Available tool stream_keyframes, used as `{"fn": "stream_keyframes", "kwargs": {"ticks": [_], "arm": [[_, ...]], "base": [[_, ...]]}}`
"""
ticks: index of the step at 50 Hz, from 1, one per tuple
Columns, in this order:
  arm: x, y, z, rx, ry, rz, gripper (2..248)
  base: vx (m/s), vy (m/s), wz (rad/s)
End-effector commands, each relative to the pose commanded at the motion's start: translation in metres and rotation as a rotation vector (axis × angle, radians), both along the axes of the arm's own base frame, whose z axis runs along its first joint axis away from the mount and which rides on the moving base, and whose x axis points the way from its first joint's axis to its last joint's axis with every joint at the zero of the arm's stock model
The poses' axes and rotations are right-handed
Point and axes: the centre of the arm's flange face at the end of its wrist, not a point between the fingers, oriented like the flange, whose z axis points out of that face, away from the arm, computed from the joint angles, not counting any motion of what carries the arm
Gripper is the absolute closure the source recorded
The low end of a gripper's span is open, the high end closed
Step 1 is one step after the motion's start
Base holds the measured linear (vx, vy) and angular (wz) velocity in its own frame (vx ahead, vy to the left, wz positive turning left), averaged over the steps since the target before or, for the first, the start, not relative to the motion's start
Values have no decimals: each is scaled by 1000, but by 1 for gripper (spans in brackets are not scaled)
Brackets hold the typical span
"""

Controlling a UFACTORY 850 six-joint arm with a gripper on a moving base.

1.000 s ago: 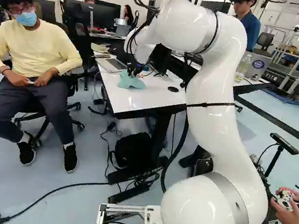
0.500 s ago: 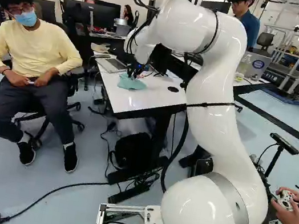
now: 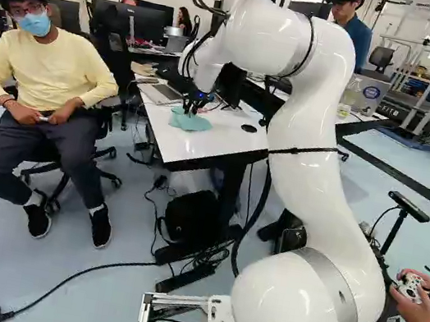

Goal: Clean the table with the green towel

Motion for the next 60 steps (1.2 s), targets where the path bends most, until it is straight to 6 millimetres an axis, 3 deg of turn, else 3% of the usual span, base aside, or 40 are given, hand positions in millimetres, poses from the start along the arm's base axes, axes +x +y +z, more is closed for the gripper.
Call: {"fn": "stream_keyframes", "kwargs": {"ticks": [38,60], "arm": [[-3,1,-1,-4,17,4,206],[-32,2,2,-11,43,16,206]], "base": [[0,0,0],[0,0,0]]}}
